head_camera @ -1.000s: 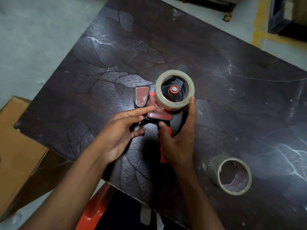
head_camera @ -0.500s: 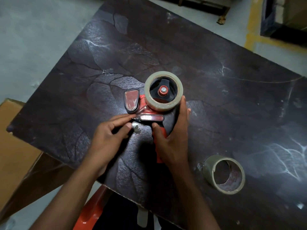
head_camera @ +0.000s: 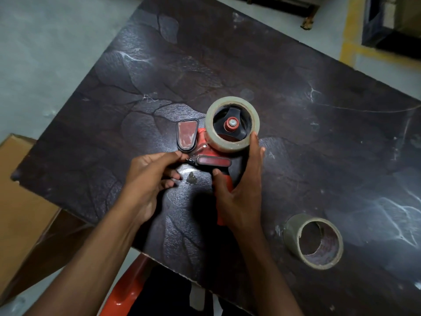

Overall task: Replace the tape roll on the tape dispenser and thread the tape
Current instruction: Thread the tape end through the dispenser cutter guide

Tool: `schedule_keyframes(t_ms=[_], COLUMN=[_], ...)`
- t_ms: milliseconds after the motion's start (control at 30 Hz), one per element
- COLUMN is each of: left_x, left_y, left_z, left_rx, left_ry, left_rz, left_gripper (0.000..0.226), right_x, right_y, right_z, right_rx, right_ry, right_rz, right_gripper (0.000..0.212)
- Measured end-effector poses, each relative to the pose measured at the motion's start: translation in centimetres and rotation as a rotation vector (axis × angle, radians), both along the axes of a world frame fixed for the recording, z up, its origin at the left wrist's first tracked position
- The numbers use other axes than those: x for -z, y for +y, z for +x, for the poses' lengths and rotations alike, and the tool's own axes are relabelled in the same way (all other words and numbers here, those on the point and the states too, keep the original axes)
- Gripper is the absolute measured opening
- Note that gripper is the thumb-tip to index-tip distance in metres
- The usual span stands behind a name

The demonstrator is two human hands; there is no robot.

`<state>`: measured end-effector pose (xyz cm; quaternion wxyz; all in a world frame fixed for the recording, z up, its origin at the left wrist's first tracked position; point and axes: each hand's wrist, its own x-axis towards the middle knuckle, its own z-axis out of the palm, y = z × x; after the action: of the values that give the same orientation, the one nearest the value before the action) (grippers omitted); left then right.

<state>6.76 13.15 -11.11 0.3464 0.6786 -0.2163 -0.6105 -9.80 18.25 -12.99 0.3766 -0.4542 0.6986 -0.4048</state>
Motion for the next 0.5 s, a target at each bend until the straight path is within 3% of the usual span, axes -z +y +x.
schedule_keyframes(t_ms=[200,333,400,500], left_x=[0.06,-0.19,-0.18,0.03], left_y=[-0.79,-0.76,-0.88,-0.65], left_z=[0.53,0.20,0.18,0.86], left_rx=[0.100,0.103,0.128,0.288], left_ry=[-0.069,-0.089,-0.216,-0.612], left_rz=[0.053,-0.024,-0.141,-0.349], left_gripper=[0.008,0.018,0.022,0.019], right_x=[0.22,0.42,0.49,0.45], right_y=[-0.03,-0.02,-0.10,-0.34], right_z=[0.16,0.00,-0.05,0.31], right_rx=[-0.014,-0.017,-0.025,-0.034], right_ry=[0.053,0.068,0.071,0.053], right_rz=[-0.041,-0.054,-0.051,-0.007], right_gripper=[0.097,0.097,0.098,0.104])
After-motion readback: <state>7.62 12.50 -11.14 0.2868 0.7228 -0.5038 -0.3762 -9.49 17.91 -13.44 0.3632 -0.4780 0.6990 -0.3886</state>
